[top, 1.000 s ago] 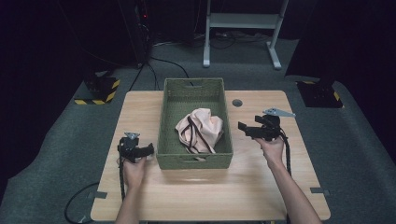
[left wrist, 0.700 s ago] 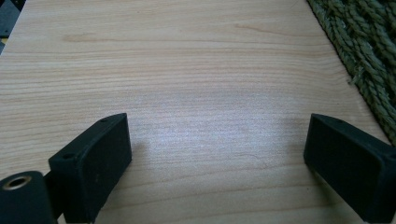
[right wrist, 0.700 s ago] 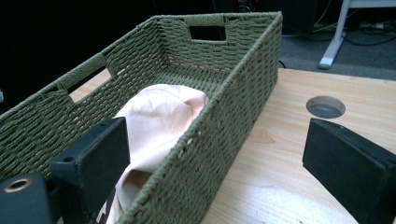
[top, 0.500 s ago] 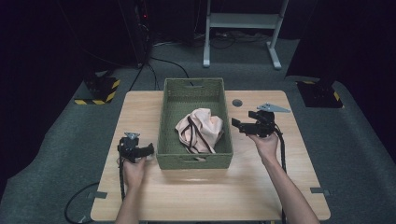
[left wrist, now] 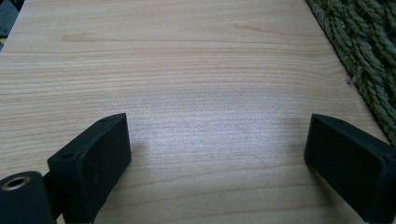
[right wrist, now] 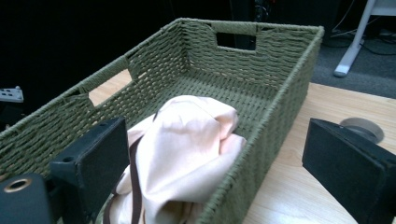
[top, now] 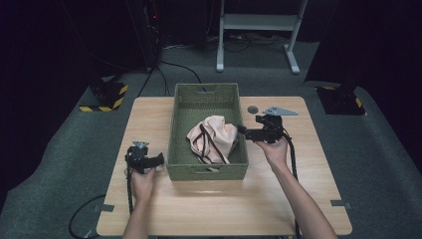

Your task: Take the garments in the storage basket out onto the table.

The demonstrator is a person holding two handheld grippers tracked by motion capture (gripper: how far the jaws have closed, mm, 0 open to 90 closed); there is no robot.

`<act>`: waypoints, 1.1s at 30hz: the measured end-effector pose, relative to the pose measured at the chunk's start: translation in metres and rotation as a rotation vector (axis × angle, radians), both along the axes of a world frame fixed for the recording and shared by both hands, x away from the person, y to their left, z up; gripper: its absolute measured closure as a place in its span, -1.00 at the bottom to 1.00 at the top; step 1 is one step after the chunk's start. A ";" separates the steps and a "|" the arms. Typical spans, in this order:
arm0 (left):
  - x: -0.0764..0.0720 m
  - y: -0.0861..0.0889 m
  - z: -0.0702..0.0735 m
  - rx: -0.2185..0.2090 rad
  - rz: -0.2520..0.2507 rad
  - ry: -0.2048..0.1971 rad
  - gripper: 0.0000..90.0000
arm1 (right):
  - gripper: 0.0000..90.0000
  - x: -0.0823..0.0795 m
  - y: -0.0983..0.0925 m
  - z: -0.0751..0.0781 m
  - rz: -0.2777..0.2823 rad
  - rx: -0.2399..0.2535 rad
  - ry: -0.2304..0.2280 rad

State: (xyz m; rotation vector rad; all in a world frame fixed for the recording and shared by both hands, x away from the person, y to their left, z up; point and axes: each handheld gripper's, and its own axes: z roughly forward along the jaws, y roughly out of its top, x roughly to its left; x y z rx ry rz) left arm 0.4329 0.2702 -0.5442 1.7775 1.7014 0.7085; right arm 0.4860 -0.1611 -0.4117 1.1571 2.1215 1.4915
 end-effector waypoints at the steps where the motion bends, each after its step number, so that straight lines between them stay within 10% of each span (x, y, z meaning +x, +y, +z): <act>1: 0.000 0.000 0.000 0.000 0.000 0.000 -0.84 | -0.84 0.000 0.002 0.000 0.002 0.002 0.000; 33: 0.000 0.000 0.000 -0.002 -0.003 0.000 -0.84 | -0.81 0.010 0.072 0.008 0.074 -0.057 0.024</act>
